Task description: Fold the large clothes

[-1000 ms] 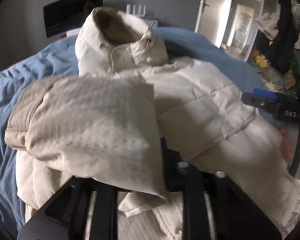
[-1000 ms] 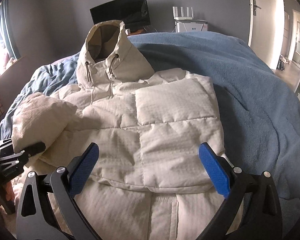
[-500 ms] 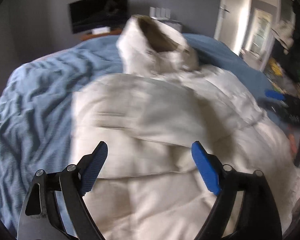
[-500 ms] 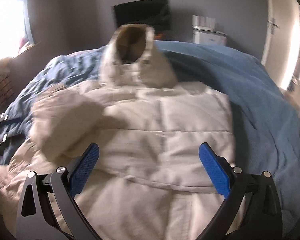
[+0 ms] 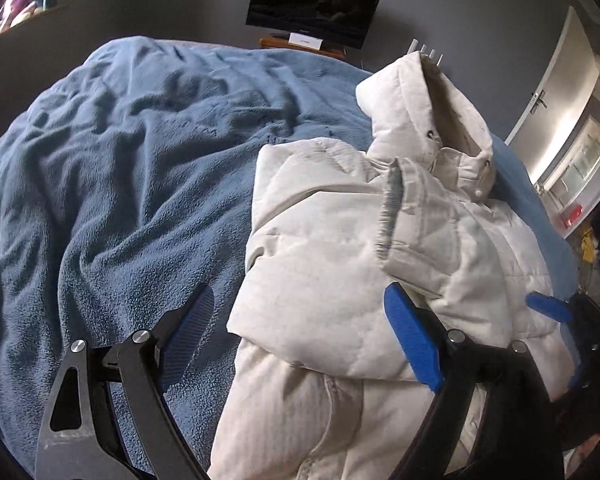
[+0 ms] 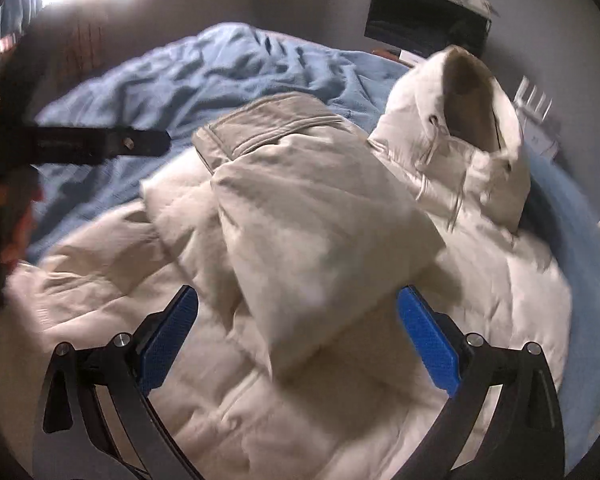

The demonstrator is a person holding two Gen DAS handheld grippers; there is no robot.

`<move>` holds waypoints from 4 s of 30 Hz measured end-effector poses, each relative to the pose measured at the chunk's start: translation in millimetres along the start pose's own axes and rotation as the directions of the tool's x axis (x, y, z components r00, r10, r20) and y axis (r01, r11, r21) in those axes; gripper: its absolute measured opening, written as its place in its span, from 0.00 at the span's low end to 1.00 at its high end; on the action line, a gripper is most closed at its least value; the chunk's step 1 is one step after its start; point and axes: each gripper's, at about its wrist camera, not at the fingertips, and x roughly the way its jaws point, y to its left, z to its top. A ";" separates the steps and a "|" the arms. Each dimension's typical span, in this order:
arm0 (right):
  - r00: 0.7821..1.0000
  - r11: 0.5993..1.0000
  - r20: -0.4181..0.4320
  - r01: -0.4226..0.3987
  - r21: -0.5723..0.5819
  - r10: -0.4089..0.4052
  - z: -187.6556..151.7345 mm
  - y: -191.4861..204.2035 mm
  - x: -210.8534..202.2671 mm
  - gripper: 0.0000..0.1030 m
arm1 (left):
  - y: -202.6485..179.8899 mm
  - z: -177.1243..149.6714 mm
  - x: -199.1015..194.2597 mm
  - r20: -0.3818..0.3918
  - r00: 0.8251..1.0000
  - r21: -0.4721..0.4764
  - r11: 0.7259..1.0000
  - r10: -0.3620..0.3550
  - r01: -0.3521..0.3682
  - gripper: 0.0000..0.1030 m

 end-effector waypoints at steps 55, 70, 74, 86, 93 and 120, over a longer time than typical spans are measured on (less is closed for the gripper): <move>0.979 0.653 0.197 -0.180 0.736 0.049 -115.6 -240.7 -57.2 0.14 | -55.4 -23.5 32.1 -0.057 0.998 0.282 0.959 0.021 -0.004 0.79; 0.999 0.735 -0.039 0.044 0.676 -0.024 -144.6 -230.3 -25.2 0.32 | -56.7 -25.7 38.2 -0.081 0.996 0.302 0.953 0.028 -0.002 0.79; 0.995 0.720 -0.053 0.098 0.687 -0.086 -145.9 -235.3 -35.0 0.55 | -58.4 -27.4 38.0 -0.082 0.996 0.308 0.951 0.029 -0.003 0.79; 0.984 0.797 0.027 0.125 0.590 -0.175 -85.8 -235.7 -68.3 0.89 | -83.1 21.9 24.2 -0.030 0.999 0.253 0.966 -0.046 0.052 0.87; 0.988 0.859 -0.006 0.134 0.494 -0.151 -62.3 -223.9 -21.2 0.89 | -116.6 43.7 49.3 -0.005 0.999 0.297 0.954 -0.035 0.035 0.90; 0.987 0.782 0.122 0.003 0.623 -0.102 54.8 -301.3 60.1 0.92 | -106.3 -7.5 115.7 -0.056 0.998 0.302 0.953 -0.010 0.026 0.93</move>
